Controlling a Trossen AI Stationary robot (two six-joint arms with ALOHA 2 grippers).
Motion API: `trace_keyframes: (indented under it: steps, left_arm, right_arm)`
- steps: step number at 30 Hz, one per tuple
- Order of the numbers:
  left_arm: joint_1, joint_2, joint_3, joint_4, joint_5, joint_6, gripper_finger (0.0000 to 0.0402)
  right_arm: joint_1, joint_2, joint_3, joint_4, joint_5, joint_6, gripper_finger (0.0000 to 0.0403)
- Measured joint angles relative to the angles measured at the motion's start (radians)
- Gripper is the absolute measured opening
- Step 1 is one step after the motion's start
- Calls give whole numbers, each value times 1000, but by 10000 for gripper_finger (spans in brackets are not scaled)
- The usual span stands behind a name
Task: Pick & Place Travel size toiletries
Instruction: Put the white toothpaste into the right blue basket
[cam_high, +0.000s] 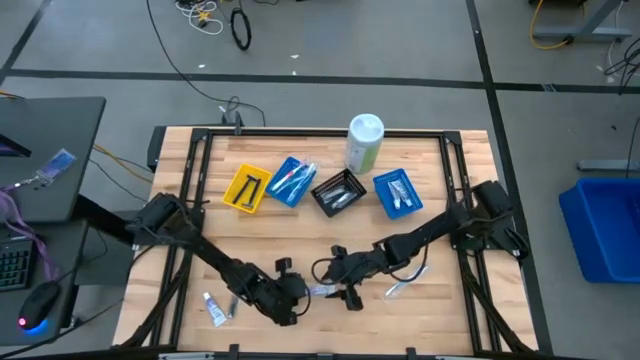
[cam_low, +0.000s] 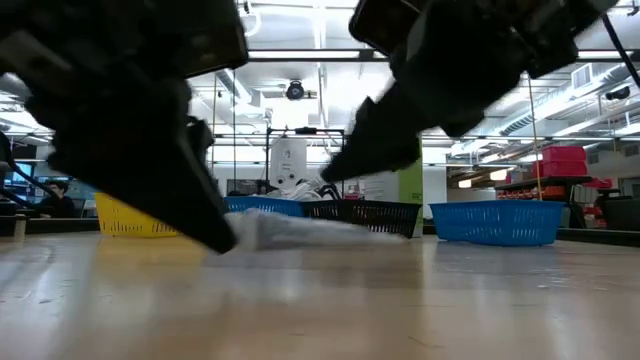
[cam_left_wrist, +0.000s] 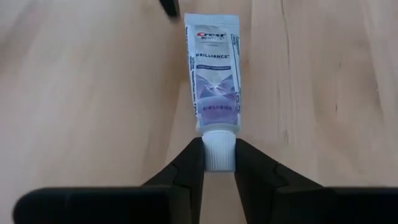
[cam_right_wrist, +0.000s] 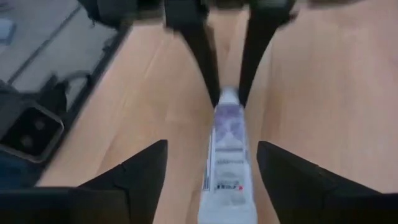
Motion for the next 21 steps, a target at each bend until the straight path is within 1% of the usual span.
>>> trace_keyframes:
  steps: [5,10,13,21]
  left_arm:
    - [28,0,0,60,-11,42,72]
    - [51,0,0,83,-14,67,75]
    - [60,0,0,82,-10,70,80]
    - [63,0,0,86,-18,66,78]
  right_arm:
    - [4,52,0,-6,25,-6,282]
    - [3,68,0,-3,31,-14,286]
    - [5,68,0,5,32,-46,270]
    - [1,67,0,-13,41,-35,192]
